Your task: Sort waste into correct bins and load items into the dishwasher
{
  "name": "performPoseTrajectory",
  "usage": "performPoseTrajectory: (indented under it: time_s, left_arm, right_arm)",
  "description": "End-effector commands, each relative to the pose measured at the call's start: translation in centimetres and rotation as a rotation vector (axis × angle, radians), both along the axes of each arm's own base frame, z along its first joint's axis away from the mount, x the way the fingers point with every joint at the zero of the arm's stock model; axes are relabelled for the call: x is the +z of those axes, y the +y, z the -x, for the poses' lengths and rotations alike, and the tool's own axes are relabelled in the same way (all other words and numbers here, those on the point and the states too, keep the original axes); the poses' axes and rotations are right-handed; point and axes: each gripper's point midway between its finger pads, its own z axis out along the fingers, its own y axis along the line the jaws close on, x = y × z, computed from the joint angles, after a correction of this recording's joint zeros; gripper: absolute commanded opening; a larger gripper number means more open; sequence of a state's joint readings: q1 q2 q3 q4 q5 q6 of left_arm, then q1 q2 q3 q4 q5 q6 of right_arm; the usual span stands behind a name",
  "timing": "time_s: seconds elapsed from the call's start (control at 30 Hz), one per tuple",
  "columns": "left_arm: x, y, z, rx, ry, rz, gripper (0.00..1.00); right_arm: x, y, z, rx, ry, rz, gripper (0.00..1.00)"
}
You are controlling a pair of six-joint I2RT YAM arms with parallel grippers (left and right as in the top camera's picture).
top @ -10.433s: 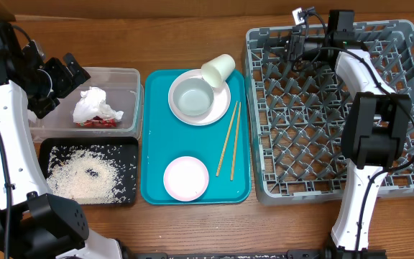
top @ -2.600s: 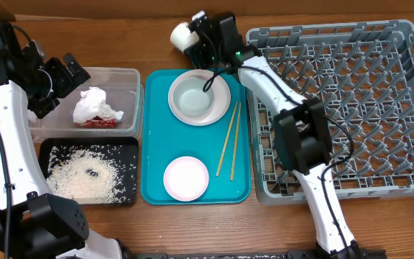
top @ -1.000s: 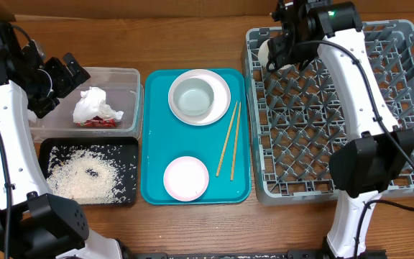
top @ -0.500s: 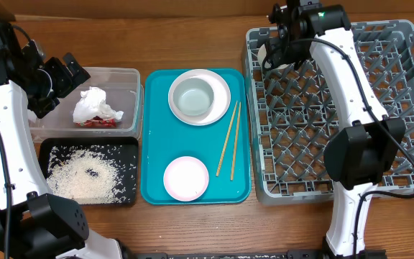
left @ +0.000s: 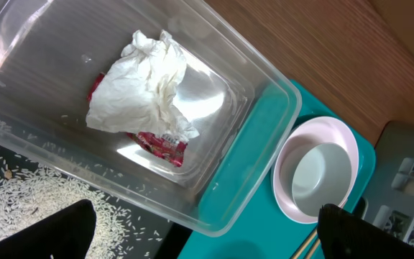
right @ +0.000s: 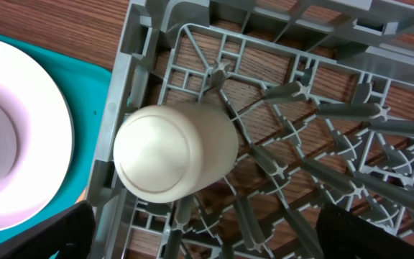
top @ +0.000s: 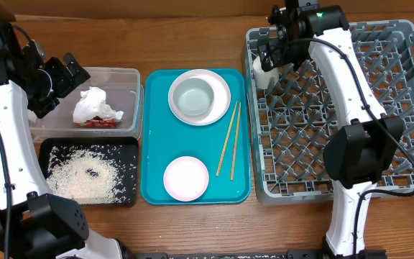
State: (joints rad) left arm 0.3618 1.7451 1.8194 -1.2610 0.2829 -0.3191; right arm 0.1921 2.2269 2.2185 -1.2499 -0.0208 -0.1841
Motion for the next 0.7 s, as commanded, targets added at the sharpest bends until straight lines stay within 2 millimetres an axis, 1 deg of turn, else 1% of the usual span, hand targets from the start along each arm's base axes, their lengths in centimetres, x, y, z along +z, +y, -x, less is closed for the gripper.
performPoseTrajectory:
  time_s: [0.0,0.07,0.13,0.17,0.2,0.23,0.33,0.37,0.4,0.47,0.5,0.57,0.6,0.63,0.67]
  left_arm:
    - [1.1,0.0,-0.1,0.009,-0.027,-0.012,1.0]
    - [1.1,0.0,-0.1,0.009,-0.027,-0.012,1.0]
    - [1.1,0.0,-0.1,0.009,-0.027,-0.012,1.0]
    - [1.1,0.0,-0.1,0.009,-0.027,-0.012,1.0]
    - [1.1,0.0,-0.1,0.009,-0.027,-0.012,1.0]
    - [1.1,0.0,-0.1,0.009,-0.027,-0.012,1.0]
    - [1.1,0.0,-0.1,0.009,-0.027,-0.012,1.0]
    - [1.1,0.0,-0.1,0.009,-0.027,-0.012,1.0]
    - [1.1,0.0,-0.1,0.009,-0.027,-0.012,1.0]
    - [1.1,0.0,-0.1,0.009,-0.027,-0.012,1.0]
    - [1.1,0.0,-0.1,0.009,-0.027,-0.012,1.0]
    - [1.1,0.0,-0.1,0.009,-0.027,-0.012,1.0]
    - [1.1,0.0,-0.1,0.009,-0.027,-0.012,1.0]
    - [1.1,0.0,-0.1,0.009,-0.027,-0.012,1.0]
    - [1.1,0.0,-0.1,0.009,-0.027,-0.012,1.0]
  right_arm:
    - [2.9,-0.2,0.0,-0.006,-0.063,-0.01,1.0]
    - [4.7,0.1,0.3,0.0,-0.092,-0.037,1.0]
    - [6.5,1.9,1.0,0.044,-0.108,-0.121,1.0]
    - [7.3,2.9,1.5,0.072,-0.109,-0.178,1.0]
    - [8.5,4.7,2.3,0.123,-0.106,-0.276,1.0]
    - [9.3,6.1,3.1,0.163,-0.092,-0.357,1.0]
    - [12.0,10.5,6.0,0.305,-0.01,-0.655,1.0]
    - [12.8,11.5,6.9,0.343,0.017,-0.737,1.0]
    - [13.3,12.1,7.4,0.365,0.035,-0.782,0.97]
    - [13.4,12.9,8.0,0.384,0.055,-0.8,0.73]
    - [13.1,13.7,8.6,0.396,0.07,-0.788,0.58]
    - [12.7,14.8,9.2,0.414,0.08,-0.762,0.37]
    - [12.2,16.1,9.9,0.436,0.082,-0.716,0.25]
    - [11.8,16.7,10.1,0.446,0.079,-0.688,0.22]
    - [11.5,17.4,10.4,0.457,0.073,-0.656,0.22]
